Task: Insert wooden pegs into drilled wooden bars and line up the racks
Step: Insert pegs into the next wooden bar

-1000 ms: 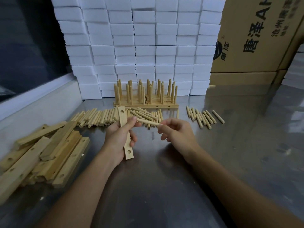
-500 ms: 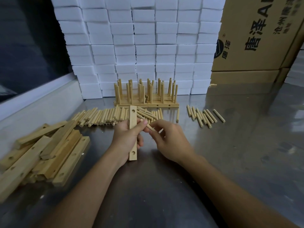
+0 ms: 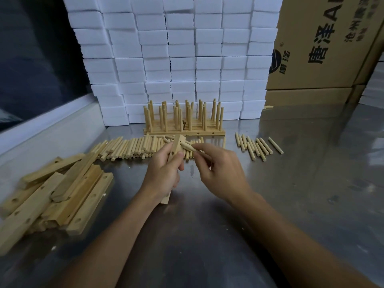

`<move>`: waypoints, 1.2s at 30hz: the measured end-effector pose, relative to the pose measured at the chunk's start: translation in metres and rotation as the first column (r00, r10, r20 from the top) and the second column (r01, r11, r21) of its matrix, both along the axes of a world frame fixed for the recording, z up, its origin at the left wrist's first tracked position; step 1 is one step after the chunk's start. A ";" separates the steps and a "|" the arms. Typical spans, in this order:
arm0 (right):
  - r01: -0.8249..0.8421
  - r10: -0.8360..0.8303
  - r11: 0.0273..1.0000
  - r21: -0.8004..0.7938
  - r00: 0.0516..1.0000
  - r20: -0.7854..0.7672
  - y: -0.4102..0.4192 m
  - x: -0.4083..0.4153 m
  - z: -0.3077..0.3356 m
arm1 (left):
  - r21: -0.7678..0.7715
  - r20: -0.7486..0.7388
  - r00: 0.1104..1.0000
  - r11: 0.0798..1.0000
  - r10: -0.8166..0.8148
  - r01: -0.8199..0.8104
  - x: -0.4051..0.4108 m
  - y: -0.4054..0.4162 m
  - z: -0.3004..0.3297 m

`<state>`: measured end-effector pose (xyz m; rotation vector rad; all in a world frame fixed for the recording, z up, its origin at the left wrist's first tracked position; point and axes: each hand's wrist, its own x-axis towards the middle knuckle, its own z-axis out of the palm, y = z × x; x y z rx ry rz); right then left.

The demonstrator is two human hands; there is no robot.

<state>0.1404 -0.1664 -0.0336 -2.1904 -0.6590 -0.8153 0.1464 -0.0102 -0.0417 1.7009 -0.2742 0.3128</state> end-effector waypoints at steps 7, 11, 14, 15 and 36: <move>0.058 -0.057 0.992 -0.112 0.998 0.005 -0.004 0.001 0.002 | 0.280 0.152 0.986 0.955 0.062 -0.103 0.003 0.010 -0.003; 0.110 -0.100 0.986 -0.128 0.992 0.080 0.001 -0.004 0.000 | 0.435 0.273 0.960 0.881 0.066 -0.184 0.003 0.015 -0.004; 0.133 -0.125 0.984 -0.122 0.990 0.069 0.003 -0.006 -0.002 | 0.473 0.324 0.945 0.856 0.054 -0.211 0.003 0.014 -0.003; 0.136 -0.132 0.983 -0.123 0.990 0.040 0.003 -0.006 -0.004 | 0.483 0.341 0.939 0.848 0.049 -0.220 0.003 0.014 -0.002; -0.040 0.441 0.691 0.721 0.814 -0.378 0.000 -0.004 0.017 | -0.363 -0.322 0.912 0.923 -0.255 0.130 -0.015 -0.017 0.012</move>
